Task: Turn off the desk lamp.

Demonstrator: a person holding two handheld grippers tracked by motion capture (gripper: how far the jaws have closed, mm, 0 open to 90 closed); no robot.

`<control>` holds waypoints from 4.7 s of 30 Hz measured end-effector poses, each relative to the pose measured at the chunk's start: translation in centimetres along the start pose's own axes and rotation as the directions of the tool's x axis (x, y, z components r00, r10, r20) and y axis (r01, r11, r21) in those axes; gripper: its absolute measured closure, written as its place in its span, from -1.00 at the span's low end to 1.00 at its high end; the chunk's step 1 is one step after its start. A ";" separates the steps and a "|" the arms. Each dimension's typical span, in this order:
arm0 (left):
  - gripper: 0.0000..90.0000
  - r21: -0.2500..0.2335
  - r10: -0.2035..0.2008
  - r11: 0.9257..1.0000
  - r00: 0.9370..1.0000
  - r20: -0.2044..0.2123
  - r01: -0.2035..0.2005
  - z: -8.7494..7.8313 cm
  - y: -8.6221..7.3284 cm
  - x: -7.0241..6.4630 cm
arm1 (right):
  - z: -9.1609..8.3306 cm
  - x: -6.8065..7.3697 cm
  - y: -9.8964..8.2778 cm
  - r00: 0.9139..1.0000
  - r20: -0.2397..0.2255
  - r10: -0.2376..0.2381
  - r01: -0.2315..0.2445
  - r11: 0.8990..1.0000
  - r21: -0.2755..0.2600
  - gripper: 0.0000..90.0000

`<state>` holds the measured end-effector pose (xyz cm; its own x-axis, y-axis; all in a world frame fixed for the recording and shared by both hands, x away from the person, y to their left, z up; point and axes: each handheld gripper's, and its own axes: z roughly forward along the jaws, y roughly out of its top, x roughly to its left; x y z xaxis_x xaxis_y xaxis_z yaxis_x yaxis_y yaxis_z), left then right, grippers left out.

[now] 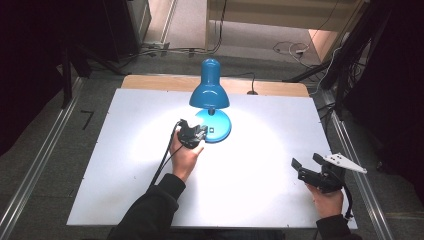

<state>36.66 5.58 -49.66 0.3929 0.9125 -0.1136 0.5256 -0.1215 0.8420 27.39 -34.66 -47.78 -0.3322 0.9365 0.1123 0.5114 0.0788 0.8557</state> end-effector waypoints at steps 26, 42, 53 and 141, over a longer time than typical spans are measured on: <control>1.00 0.003 -0.006 1.000 1.000 0.019 0.006 1.6 0.5 -0.7 | 0.0 0.0 0.0 1.000 -0.001 0.001 -0.001 1.000 0.002 -0.75; 1.00 0.000 0.011 1.000 1.000 0.021 -0.011 1.8 0.6 -0.9 | 0.0 0.0 0.0 1.000 -0.003 -0.002 0.002 1.000 0.002 -0.75; 1.00 -0.014 0.023 1.000 1.000 -0.017 -0.023 2.4 0.7 -0.4 | 0.0 0.2 0.0 1.000 -0.004 -0.008 0.008 1.000 0.003 -0.75; -0.44 -0.024 -0.142 0.990 0.988 -0.058 0.140 -9.4 -3.8 6.8 | 0.1 0.2 -0.1 1.000 0.000 -0.003 0.003 1.000 0.009 -0.75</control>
<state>30.21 15.96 -48.67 0.2700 0.9417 -0.2007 0.5577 0.0170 0.8299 27.42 -34.46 -47.88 -0.3338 0.9363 0.1094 0.5177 0.0851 0.8513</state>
